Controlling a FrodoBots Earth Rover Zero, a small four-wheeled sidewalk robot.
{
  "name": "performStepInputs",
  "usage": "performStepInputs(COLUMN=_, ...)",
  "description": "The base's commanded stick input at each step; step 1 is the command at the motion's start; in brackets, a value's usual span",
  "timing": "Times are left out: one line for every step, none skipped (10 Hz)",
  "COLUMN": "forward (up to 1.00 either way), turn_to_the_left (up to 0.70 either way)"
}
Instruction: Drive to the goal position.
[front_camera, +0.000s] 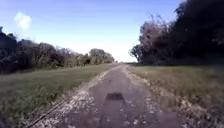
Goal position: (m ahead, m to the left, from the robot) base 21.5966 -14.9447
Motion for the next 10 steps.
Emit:
performStepInputs(forward=0.5, turn_to_the_left=0.0)
performStepInputs(forward=0.5, turn_to_the_left=0.0)
performStepInputs(forward=0.5, turn_to_the_left=0.0)
performStepInputs(forward=0.5, turn_to_the_left=0.0)
performStepInputs(forward=0.5, turn_to_the_left=0.0)
performStepInputs(forward=0.5, turn_to_the_left=0.0)
performStepInputs(forward=0.5, turn_to_the_left=0.0)
performStepInputs(forward=0.5, turn_to_the_left=0.0)
performStepInputs(forward=0.5, turn_to_the_left=0.0)
performStepInputs(forward=0.5, turn_to_the_left=0.0)
